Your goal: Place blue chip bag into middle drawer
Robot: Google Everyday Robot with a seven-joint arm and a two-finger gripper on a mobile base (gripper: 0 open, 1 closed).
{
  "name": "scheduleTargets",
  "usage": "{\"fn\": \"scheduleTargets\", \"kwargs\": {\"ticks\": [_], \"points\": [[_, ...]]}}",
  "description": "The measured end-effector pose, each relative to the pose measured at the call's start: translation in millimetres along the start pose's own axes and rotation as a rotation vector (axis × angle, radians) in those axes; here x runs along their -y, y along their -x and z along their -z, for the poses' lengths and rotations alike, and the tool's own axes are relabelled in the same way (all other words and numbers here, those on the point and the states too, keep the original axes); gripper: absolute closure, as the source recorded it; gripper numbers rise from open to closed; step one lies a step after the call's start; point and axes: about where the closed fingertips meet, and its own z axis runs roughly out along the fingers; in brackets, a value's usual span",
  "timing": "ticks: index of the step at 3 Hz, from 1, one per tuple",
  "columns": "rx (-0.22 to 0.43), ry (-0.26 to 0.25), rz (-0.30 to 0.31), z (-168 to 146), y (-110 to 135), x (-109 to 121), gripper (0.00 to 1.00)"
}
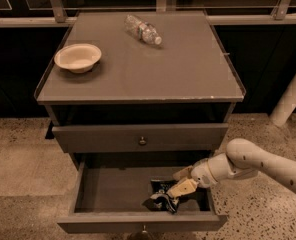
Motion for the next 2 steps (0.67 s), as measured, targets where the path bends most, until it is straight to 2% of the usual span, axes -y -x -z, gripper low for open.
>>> {"fn": "scheduleTargets", "kwargs": {"ticks": [1,2], "points": [[0.0,0.0,0.0,0.0,0.0,0.0,0.0],[0.0,0.0,0.0,-0.1,0.0,0.0,0.0]]}}
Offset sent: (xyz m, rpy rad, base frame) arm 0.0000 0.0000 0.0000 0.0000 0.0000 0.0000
